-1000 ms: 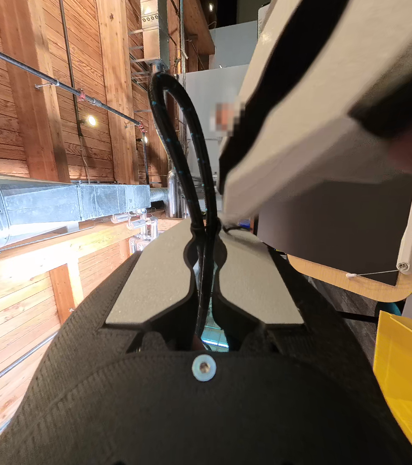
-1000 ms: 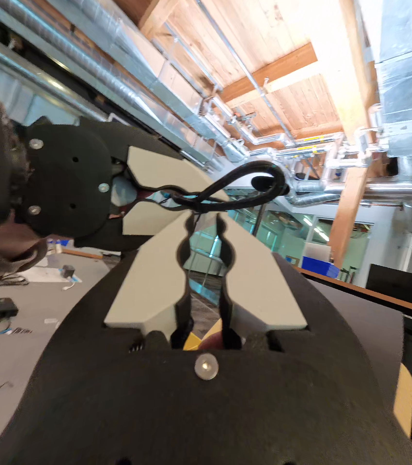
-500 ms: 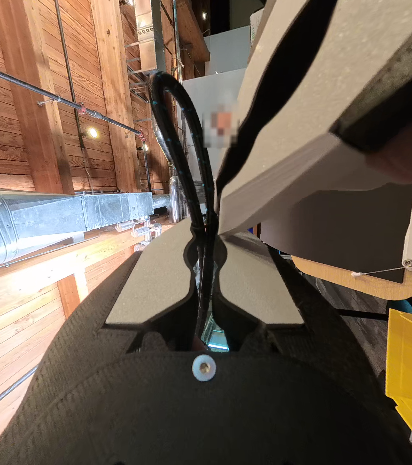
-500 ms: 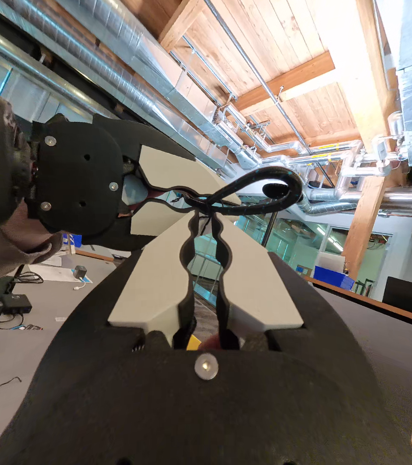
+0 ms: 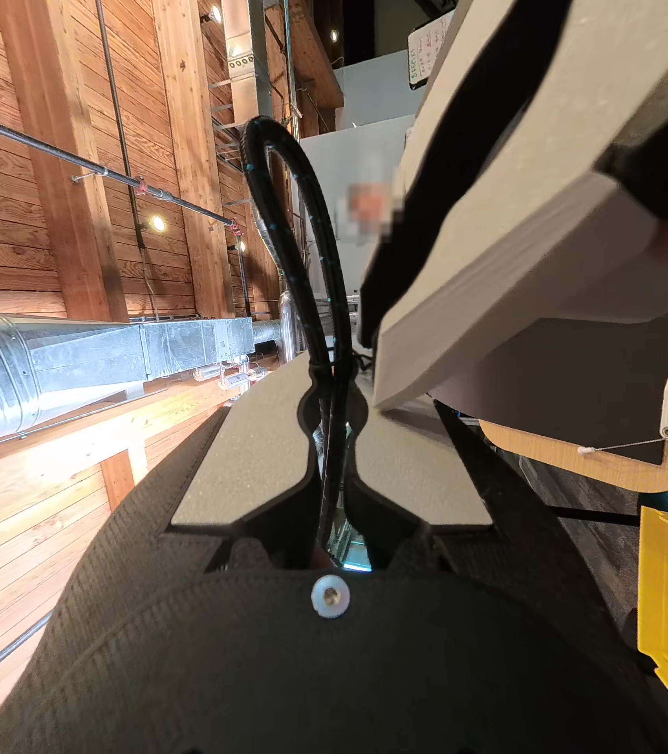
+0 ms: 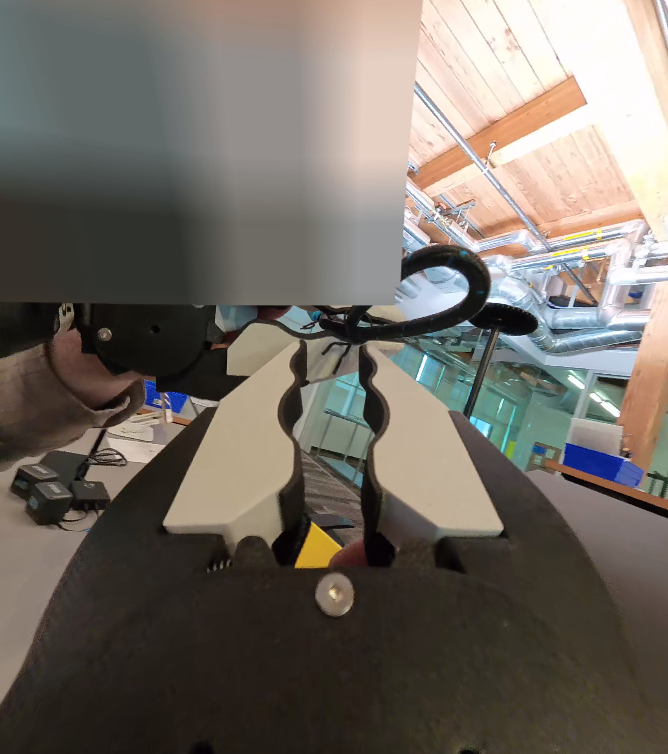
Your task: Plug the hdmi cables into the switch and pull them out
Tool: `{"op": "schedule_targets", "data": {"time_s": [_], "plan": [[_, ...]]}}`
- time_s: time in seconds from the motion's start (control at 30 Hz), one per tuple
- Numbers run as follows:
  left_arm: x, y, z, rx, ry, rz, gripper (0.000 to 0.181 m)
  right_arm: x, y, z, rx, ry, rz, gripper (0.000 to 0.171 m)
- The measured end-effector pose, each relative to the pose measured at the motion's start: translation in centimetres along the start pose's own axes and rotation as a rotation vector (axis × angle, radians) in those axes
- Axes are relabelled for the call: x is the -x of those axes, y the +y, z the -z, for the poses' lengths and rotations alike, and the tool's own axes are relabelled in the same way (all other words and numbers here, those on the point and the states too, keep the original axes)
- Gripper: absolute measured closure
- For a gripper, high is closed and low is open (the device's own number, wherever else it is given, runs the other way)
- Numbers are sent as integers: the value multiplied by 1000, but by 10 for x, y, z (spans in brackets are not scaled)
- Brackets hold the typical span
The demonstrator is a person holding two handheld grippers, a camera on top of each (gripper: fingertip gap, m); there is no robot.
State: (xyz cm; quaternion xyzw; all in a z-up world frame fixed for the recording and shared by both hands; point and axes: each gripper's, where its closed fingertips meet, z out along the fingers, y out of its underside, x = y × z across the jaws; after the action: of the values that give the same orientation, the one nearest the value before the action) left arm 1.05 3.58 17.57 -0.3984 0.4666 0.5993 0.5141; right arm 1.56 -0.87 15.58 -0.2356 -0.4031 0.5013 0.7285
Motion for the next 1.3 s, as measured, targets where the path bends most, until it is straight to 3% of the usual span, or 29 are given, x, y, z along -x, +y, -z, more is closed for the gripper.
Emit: {"op": "schedule_targets", "data": {"time_s": [0.33,0.43,0.6,1.13,1.3], "plan": [[1,-4,1,-11,-10,-13,175,-4,-4,0,-33,-20,-100,170],[2,-5,1,-13,-12,-9,175,-4,-4,1,-41,-19,-107,170],[3,-5,2,-17,-15,-11,175,2,-3,4,-33,-43,-106,144],[5,-13,3,-41,-30,-30,175,-6,-8,9,-102,-81,-213,170],[6,-15,4,-50,-39,-21,175,-7,-9,11,-110,-78,-217,171]]}}
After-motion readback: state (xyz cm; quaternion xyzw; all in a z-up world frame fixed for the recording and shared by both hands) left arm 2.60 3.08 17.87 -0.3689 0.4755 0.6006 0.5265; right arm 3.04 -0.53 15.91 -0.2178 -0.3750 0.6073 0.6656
